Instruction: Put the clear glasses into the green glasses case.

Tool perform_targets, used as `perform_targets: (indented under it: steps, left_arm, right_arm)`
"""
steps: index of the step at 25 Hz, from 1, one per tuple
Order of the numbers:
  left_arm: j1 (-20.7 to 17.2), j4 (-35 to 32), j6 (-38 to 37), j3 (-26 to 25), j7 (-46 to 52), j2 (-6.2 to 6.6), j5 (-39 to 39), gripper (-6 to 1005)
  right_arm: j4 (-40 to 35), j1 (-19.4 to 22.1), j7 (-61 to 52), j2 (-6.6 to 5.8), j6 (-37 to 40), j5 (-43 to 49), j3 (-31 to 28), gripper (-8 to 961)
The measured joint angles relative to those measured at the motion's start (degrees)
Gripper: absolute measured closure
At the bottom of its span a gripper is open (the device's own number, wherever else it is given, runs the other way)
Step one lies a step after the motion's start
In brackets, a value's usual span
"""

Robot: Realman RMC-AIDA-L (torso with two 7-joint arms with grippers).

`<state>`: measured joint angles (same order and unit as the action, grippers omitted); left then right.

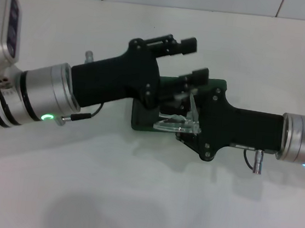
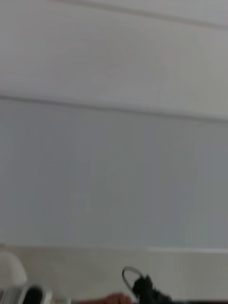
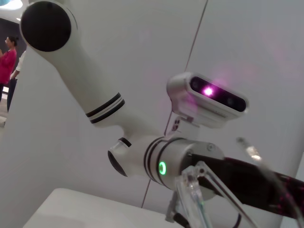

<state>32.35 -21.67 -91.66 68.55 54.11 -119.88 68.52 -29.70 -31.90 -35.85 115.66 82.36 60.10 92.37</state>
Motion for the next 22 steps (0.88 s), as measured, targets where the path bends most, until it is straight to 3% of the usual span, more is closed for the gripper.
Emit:
perform_targets:
  steps: [16,22]
  left_arm:
    - [0.7,-0.24,-0.37,3.29,0.02,0.27,0.3,408]
    - [-1.02,-0.22,-0.29,-1.47,-1.09,0.18,-0.6,408]
  right_arm:
    - [-0.02,0.67,-2.03,-0.2,0.08,0.2,-0.85,843]
    - [-1.46,2.04,-1.55,-0.73,0.12,3.1,-2.46,843]
